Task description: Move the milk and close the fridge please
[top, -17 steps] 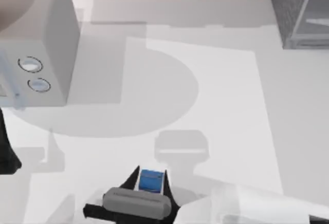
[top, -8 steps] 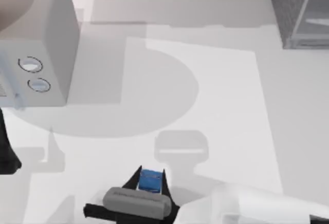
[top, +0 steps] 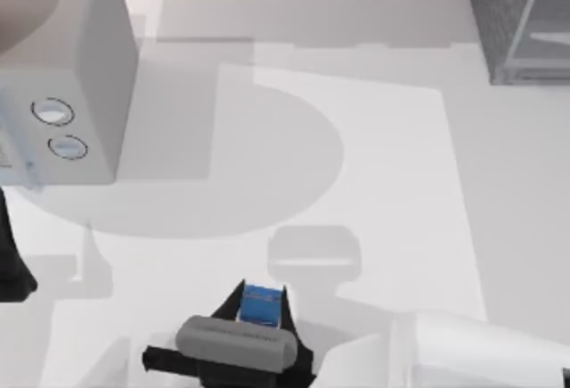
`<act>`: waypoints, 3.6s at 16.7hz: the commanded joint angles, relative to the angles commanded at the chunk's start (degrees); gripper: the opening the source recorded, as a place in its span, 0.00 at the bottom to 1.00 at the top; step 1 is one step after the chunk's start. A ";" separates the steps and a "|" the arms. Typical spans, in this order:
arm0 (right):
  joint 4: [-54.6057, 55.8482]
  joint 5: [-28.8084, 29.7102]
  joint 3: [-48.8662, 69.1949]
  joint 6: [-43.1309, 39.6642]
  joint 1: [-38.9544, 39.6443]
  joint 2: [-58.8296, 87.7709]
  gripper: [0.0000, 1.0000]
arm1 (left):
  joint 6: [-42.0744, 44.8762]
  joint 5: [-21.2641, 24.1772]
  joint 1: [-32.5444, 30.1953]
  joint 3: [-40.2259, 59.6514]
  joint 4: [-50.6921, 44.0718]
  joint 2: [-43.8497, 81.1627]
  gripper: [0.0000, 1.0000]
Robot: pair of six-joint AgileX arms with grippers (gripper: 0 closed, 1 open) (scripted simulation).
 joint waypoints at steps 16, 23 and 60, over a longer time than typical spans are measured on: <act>8.79 -4.79 -3.97 20.83 -7.64 -7.11 0.00 | 0.00 0.00 0.00 0.00 0.00 0.00 1.00; 28.31 -15.55 -13.05 60.95 -20.86 -15.68 0.00 | 0.00 0.00 0.00 0.00 0.00 0.00 1.00; 120.67 -81.94 -62.06 252.22 -79.64 -50.31 0.00 | 0.00 0.00 0.00 0.00 0.00 0.00 1.00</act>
